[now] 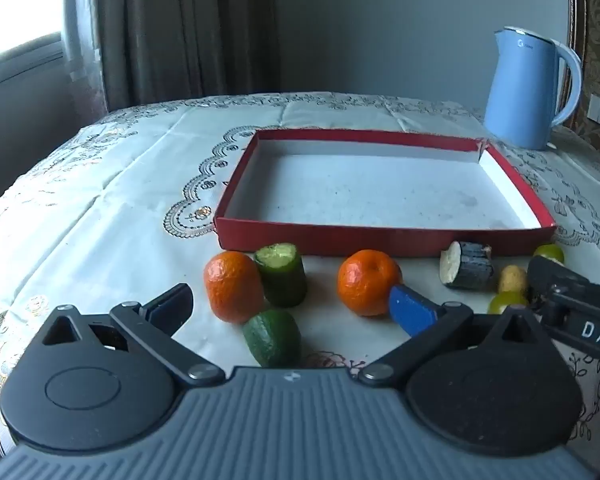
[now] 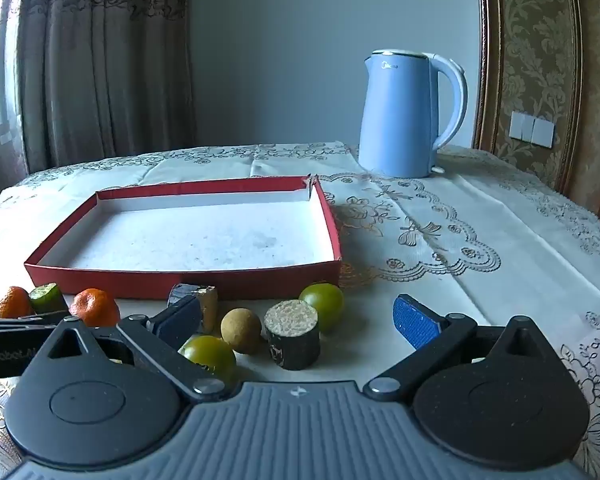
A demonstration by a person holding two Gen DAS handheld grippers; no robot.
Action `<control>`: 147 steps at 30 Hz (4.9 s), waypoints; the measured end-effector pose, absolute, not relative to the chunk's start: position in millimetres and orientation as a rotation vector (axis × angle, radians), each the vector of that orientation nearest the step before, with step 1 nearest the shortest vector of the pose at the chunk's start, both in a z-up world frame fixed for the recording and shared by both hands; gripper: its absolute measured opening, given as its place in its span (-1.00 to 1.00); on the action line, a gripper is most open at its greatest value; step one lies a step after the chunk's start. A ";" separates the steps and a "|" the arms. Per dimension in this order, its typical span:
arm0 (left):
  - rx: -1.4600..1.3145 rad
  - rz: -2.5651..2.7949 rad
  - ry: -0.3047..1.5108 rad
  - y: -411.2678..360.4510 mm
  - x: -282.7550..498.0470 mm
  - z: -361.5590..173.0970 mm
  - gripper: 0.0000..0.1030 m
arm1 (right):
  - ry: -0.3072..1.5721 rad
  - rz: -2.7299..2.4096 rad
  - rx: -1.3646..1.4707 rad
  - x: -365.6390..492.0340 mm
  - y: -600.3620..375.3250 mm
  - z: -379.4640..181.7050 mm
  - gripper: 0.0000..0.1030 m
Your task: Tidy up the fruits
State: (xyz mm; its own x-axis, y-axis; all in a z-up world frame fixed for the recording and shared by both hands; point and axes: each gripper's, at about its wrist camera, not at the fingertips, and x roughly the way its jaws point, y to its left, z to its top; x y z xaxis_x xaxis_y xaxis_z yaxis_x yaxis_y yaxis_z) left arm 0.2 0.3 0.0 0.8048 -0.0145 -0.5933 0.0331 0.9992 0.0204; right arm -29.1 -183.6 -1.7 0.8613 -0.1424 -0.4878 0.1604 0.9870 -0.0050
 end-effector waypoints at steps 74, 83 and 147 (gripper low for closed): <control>0.045 -0.054 0.612 0.8 -7.9 1.7 1.00 | 0.534 -0.147 0.083 -29.6 -193.1 -6.3 1.00; 0.044 -0.060 0.608 0.3 -9.2 1.2 1.00 | 0.533 -0.151 0.088 -28.9 -194.6 -7.3 1.00; 0.057 -0.114 0.569 15.0 -6.7 -29.1 1.00 | 0.571 -0.010 0.016 -29.3 -219.5 -16.0 0.10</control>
State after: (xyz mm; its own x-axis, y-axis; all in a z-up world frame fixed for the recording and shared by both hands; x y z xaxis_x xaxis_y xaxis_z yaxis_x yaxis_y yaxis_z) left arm -6.7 15.0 -29.1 0.8366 -0.0914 -0.5402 0.1232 0.9921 0.0229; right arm -29.3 -219.5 -16.0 0.8414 -0.0046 -0.5405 0.0133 0.9998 0.0122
